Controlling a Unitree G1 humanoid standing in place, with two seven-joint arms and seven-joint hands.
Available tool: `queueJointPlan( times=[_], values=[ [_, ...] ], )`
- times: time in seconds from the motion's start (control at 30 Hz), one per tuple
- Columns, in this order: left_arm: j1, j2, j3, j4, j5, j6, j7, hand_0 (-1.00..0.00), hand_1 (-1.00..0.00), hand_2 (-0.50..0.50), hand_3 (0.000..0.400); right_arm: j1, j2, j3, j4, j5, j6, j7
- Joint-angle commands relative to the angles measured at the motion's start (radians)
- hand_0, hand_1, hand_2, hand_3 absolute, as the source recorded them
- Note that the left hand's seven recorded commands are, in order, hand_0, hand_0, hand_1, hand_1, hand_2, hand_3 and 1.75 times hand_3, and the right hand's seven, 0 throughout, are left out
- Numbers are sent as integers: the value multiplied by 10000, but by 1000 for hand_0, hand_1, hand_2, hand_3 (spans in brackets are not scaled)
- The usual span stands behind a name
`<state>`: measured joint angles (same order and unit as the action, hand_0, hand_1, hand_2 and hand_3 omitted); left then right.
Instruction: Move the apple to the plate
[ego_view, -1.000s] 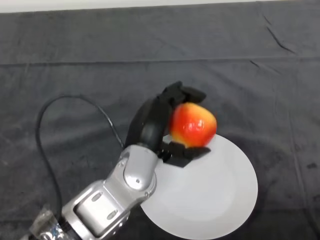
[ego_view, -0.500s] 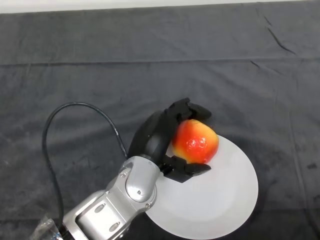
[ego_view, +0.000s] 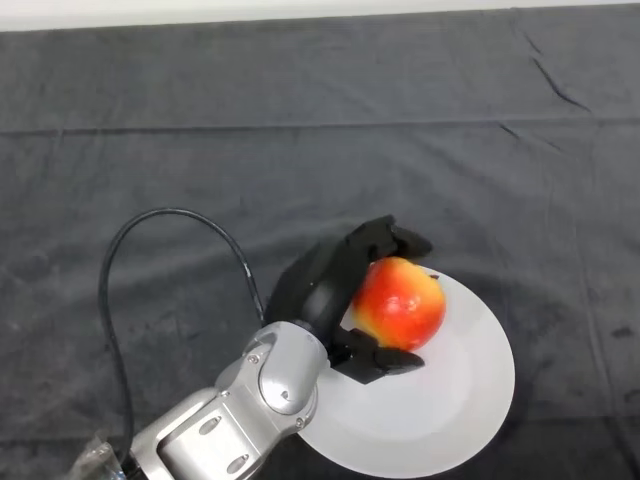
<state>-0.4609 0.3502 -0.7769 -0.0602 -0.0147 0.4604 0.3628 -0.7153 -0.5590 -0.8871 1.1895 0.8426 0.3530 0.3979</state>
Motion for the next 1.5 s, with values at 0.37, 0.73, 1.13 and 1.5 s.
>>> queueJointPlan(
  times=[0.37, 0.73, 1.13, 1.5],
  values=[
    [327, 432, 568, -631, 420, 418, -483, 0, 0, 0, 0, 26, -139, -196, 42, 157, -62, 55],
    [674, 576, 1854, -1090, 412, -45, -269, 0, 0, 0, 0, 31, -133, -194, 29, 157, -62, 50],
    [1390, 744, 3942, -818, 130, -1510, 223, 0, 0, 0, 0, 42, -116, -188, -5, 154, -63, 39],
    [2156, 672, 5781, -203, -295, -2881, 810, 0, 0, 0, 0, 57, -98, -180, -45, 152, -64, 24]
  ],
)
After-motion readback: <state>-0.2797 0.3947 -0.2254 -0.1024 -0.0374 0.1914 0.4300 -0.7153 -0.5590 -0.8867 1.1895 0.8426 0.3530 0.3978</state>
